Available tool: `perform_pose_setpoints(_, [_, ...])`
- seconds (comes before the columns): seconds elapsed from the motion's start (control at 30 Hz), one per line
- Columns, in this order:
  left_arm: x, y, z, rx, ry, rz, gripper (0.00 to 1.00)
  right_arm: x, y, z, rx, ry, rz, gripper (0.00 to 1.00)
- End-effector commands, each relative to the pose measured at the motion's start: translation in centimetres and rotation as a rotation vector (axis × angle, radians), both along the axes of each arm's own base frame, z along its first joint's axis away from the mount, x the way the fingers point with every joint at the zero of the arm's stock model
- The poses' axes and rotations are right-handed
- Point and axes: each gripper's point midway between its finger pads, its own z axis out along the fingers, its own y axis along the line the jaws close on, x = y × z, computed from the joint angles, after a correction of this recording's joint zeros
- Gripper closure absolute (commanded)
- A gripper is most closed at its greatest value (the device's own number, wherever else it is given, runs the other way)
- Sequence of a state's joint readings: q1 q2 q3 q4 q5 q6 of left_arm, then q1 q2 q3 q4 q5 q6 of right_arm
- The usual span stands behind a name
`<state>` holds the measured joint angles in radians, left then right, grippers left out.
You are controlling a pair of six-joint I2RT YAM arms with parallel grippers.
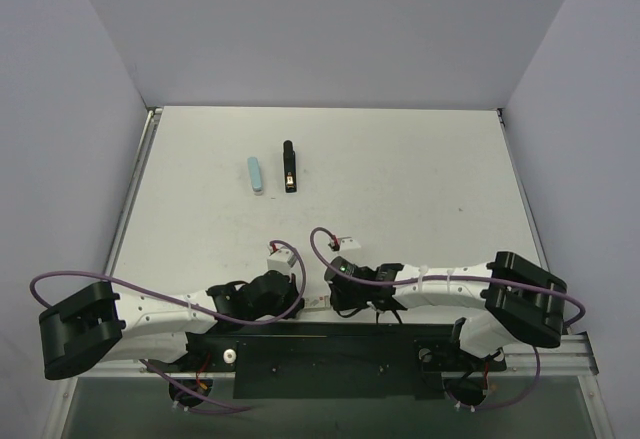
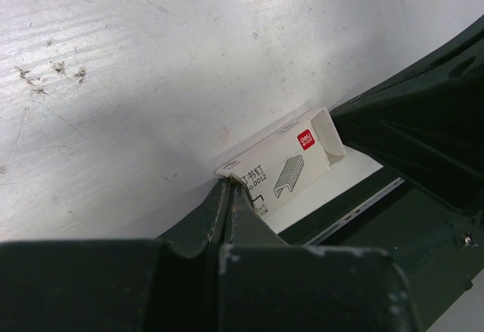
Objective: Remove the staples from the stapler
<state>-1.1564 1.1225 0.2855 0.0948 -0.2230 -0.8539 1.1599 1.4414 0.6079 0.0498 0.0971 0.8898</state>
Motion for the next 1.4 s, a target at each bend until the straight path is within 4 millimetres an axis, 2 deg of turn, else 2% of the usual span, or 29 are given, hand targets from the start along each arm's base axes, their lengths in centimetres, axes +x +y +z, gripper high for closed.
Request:
perform_pose_setpoints(0.0, [-0.1, 0.0, -0.4, 0.012, 0.009, -0.004, 1.0, -0.4, 1.7, 0.4, 0.024, 0.003, 0.015, 1.0])
perform_pose_setpoints(0.23, [0.0, -0.2, -0.3, 0.009, 0.005, -0.005, 1.0, -0.9, 3.5, 0.5, 0.04, 0.011, 0.037, 1.0])
perform_pose_setpoints(0.37, [0.0, -0.2, -0.4, 0.011, 0.005, -0.005, 1.0, -0.9, 3.7, 0.8, 0.039, 0.003, 0.041, 1.0])
perform_pose_setpoints(0.6, [0.3, 0.9, 0.0, 0.046, -0.015, 0.014, 1.0, 0.2, 1.5, 1.2, -0.013, -0.047, 0.004, 1.0])
perform_pose_setpoints(0.63, [0.5, 1.0, 0.3, 0.047, -0.026, 0.021, 1.0, 0.2, 0.6, 1.0, -0.044, -0.047, -0.006, 1.0])
perform_pose_setpoints(0.83, [0.5, 2.8, 0.4, 0.121, -0.026, 0.047, 1.0, 0.8, -0.9, 1.4, -0.08, -0.083, -0.029, 0.91])
perform_pose_setpoints(1.03, [0.2, 2.7, -0.1, 0.133, -0.005, 0.04, 1.0, 0.6, -1.1, 1.3, -0.078, -0.078, -0.03, 0.92])
perform_pose_setpoints(1.2, [0.0, 2.1, -0.6, 0.144, 0.021, 0.027, 1.0, 0.3, -0.7, 0.9, -0.068, -0.061, -0.023, 0.99])
perform_pose_setpoints(1.37, [-0.1, 2.0, -1.6, 0.219, 0.05, 0.018, 1.0, 0.1, -0.3, 0.5, -0.065, -0.047, -0.018, 1.0])
